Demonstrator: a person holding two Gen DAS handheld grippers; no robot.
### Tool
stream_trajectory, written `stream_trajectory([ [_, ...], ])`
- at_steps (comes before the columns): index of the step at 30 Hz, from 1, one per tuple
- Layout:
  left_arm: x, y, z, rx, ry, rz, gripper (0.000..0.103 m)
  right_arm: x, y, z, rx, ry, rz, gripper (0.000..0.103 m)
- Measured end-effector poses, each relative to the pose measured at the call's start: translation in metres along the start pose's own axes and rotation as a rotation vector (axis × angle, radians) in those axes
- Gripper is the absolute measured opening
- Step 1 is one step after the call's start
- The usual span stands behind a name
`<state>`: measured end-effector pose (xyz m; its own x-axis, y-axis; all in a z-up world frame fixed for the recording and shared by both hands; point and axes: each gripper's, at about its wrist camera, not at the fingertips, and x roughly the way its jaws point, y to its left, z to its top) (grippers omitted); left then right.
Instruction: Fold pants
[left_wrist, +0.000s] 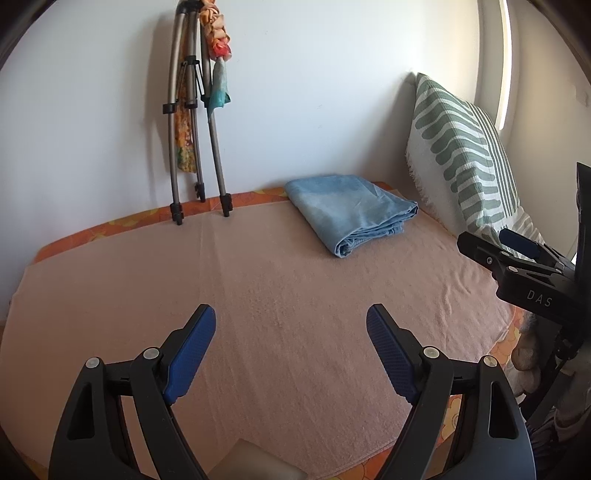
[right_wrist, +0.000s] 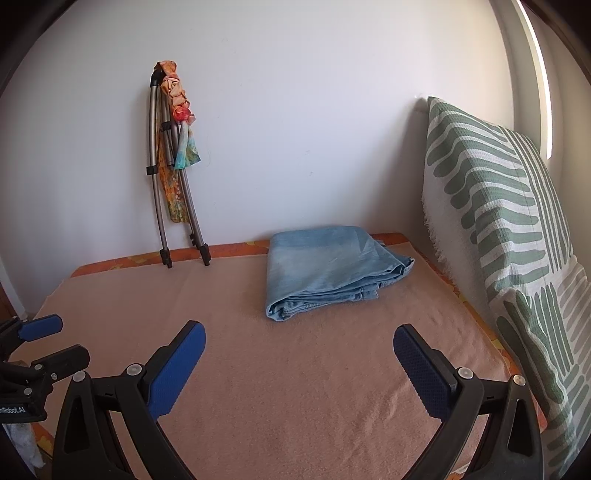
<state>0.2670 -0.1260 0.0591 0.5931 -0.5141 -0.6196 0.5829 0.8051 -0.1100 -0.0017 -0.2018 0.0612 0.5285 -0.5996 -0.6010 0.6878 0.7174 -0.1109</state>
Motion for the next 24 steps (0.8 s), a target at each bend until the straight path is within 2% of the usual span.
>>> stream_trajectory([
  [24,-0.0049,0.0034,-0.0042,0.026,-0.016,0.01,0.084,-0.001,0.0029,-0.0025,-0.004,0.006,0.003,0.103],
])
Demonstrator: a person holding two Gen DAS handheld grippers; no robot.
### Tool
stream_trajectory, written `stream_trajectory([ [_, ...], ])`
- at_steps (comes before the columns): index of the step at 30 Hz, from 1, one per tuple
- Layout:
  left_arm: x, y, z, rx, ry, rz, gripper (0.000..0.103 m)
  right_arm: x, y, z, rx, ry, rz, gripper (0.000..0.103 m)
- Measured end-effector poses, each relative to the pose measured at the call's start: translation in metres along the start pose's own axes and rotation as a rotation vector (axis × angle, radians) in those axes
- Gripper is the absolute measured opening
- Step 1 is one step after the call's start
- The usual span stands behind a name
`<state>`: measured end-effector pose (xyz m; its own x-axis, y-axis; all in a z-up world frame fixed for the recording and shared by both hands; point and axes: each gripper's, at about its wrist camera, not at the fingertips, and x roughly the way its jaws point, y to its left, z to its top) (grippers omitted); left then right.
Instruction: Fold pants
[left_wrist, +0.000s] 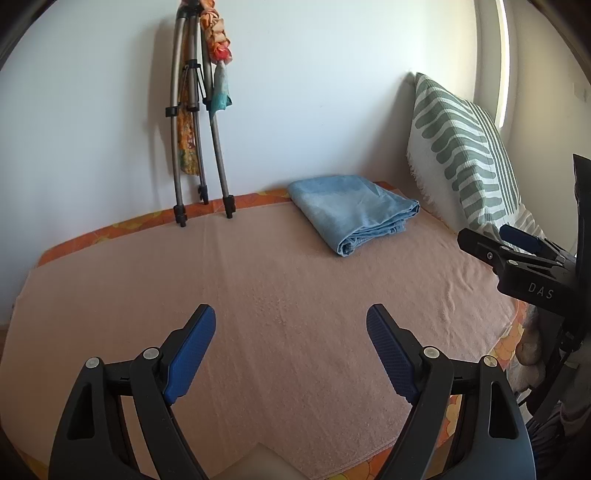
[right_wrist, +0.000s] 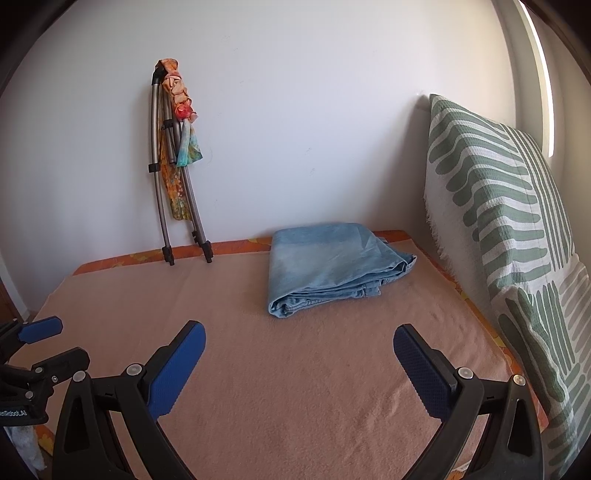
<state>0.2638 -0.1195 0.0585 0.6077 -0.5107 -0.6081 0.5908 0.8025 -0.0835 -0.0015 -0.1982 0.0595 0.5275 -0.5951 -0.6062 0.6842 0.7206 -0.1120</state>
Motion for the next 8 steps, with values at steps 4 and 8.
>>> stream_trajectory([
  [4,-0.0017,0.0015,-0.0001,-0.003,-0.005,0.0,0.084,0.0012,0.0011,-0.0007,-0.004,0.005,0.001,0.103],
  [8,0.001,0.0034,0.0001,-0.015,0.013,0.0,0.084,0.001,0.0023,-0.0016,-0.008,0.008,0.0,0.103],
])
